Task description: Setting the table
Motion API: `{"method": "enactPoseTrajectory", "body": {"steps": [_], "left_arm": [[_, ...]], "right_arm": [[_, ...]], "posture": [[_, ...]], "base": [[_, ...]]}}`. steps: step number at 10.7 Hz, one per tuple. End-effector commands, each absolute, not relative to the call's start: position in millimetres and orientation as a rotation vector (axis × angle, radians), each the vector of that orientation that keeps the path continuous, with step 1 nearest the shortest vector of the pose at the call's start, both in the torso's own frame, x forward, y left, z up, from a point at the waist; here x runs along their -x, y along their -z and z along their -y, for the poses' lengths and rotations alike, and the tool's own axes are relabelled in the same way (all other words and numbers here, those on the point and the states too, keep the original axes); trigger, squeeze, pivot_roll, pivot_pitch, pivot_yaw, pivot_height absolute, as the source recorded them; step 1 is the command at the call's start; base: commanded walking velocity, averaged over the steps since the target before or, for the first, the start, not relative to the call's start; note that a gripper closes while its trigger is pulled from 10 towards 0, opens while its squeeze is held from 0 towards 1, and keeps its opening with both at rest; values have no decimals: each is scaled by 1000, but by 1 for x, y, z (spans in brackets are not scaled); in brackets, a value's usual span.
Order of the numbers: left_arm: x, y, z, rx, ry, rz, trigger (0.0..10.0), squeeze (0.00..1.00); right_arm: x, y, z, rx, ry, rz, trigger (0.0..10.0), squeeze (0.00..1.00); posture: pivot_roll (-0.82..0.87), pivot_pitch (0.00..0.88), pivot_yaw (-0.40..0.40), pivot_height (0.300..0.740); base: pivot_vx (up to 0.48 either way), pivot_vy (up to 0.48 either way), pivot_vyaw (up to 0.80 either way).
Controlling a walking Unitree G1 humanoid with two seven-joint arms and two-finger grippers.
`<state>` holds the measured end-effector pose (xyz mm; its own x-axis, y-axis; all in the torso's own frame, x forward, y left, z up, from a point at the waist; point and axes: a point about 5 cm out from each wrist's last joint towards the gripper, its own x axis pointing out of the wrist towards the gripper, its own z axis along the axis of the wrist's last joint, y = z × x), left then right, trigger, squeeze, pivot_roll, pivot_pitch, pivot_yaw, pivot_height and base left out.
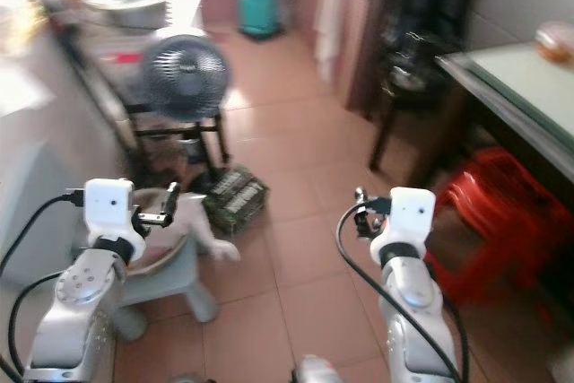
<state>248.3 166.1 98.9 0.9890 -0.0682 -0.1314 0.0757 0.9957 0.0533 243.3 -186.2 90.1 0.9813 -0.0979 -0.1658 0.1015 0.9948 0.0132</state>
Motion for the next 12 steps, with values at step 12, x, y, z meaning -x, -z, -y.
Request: {"method": "enactPoseTrajectory", "body": {"steps": [12], "left_arm": [[-251,-101,-164,-22,97,-114,10000,0]], "right_arm": [[-238,-84,193,-23,129,-204,10000,0]], "posture": [[14,0,14,740]], "base": [[0,-22,-800]]}}
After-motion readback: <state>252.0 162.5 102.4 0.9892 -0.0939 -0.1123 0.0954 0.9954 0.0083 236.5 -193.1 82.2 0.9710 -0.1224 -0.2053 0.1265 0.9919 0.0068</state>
